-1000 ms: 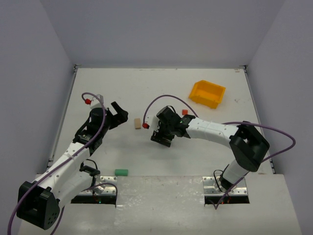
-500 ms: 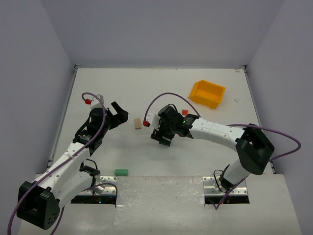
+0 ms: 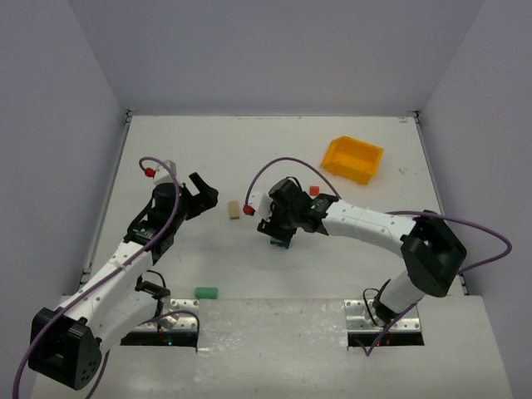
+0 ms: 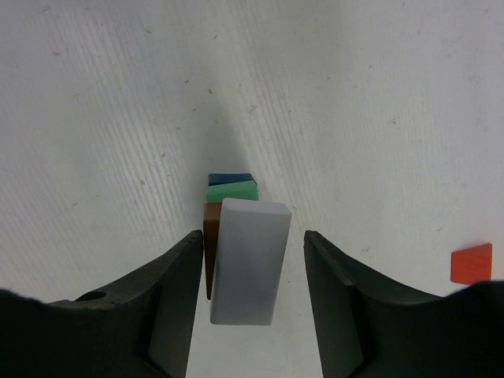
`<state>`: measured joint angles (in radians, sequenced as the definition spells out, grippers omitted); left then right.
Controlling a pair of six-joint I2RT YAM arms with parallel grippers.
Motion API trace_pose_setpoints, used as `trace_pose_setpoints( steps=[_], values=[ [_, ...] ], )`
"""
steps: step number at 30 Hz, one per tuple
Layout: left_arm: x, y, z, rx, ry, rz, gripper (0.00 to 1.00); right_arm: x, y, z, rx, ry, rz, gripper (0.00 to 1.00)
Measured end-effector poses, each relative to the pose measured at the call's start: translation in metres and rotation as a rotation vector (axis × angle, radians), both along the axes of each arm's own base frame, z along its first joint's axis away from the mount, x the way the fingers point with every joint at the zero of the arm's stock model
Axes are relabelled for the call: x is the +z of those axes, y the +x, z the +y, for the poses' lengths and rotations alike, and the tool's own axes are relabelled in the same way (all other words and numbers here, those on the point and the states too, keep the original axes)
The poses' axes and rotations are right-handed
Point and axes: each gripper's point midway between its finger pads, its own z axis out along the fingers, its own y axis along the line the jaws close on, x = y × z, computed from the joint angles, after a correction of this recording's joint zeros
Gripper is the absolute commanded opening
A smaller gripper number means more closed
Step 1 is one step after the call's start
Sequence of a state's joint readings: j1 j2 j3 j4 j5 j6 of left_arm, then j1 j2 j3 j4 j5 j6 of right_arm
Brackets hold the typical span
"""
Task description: Build the wood block tower
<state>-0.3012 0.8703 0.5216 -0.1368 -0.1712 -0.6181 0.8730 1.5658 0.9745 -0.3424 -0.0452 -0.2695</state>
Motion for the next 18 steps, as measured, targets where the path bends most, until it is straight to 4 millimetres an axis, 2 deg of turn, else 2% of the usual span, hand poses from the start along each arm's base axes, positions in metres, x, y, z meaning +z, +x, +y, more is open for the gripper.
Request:
trace_pose_setpoints(
  steps=[12, 18],
  values=[
    [0.0009, 0.0006, -0.0009, -0.004, -0.003, -0.004, 1.0, 0.0006, -0.0012, 0.0006, 0.005, 0.004, 0.004, 0.42],
    [0.001, 0.0006, -0.0009, -0.003, -0.003, -0.004, 1.0, 0.0009, -0.0032, 0.0001, 0.015, 0.007, 0.005, 0.43]
  ],
)
